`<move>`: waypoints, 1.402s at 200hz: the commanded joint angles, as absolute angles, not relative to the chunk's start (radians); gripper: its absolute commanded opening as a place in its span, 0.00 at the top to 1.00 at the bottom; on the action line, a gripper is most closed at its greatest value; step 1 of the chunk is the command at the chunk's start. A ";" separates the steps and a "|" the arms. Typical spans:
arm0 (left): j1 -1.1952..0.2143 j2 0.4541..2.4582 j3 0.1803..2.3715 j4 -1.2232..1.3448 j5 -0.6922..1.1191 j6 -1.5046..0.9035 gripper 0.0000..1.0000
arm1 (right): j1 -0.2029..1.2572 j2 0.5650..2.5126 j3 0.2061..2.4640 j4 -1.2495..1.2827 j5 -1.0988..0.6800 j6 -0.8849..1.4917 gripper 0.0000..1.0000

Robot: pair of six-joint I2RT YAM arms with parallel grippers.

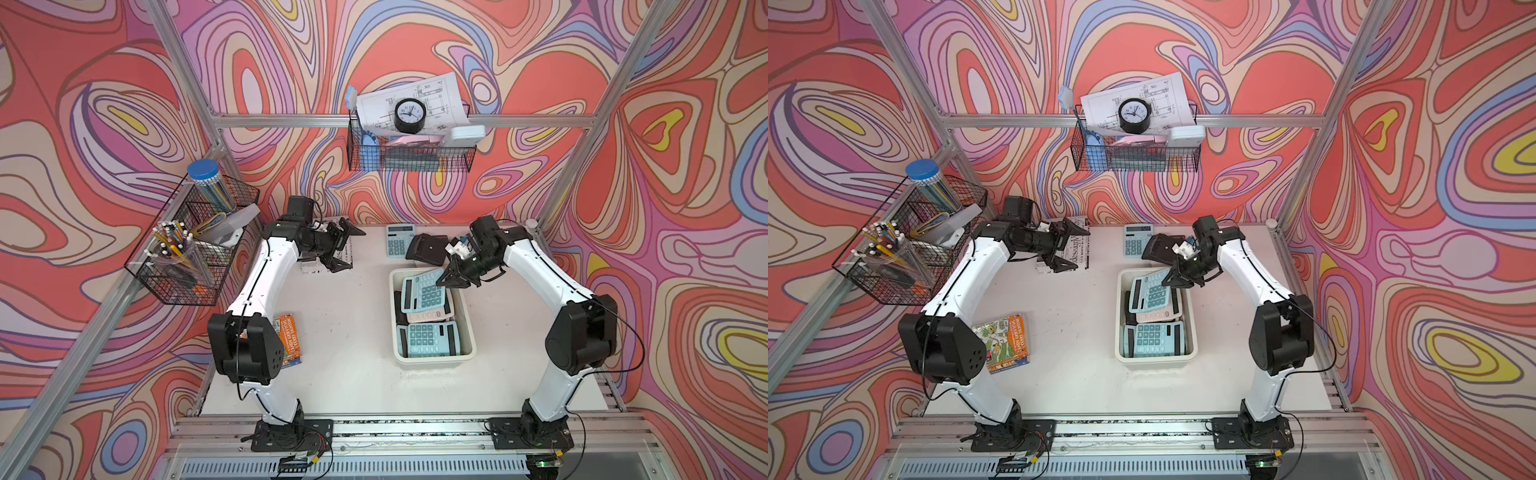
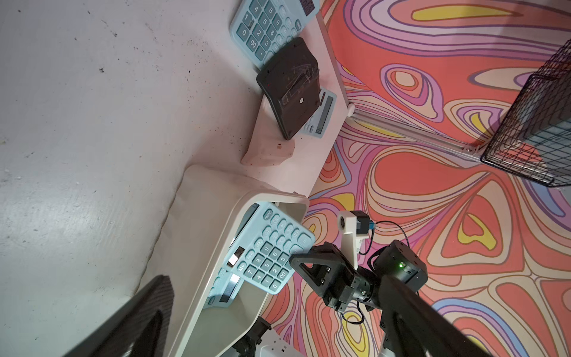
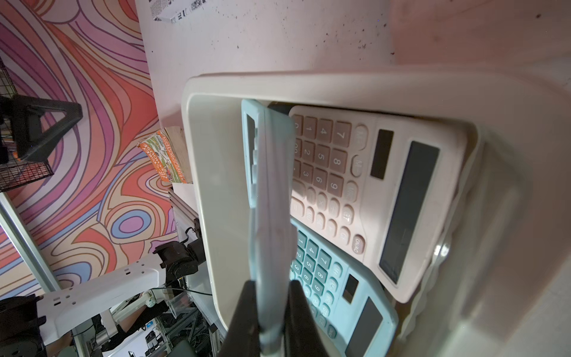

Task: Put the calculator in the storage box
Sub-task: Place the calculator in the storage box.

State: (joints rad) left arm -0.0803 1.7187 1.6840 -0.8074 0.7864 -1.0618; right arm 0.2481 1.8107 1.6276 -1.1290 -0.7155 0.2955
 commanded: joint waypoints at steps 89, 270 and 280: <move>-0.104 1.660 1.580 -0.757 0.768 -1.080 0.02 | 0.244 1.928 1.672 -1.164 -0.796 0.205 1.00; -0.113 1.761 1.641 -0.870 0.750 -1.094 0.01 | 0.324 1.813 1.766 -1.171 -0.396 0.339 0.68; -0.117 1.764 1.641 -0.873 0.749 -1.084 0.02 | 0.353 1.809 1.747 -1.144 -0.375 0.337 0.68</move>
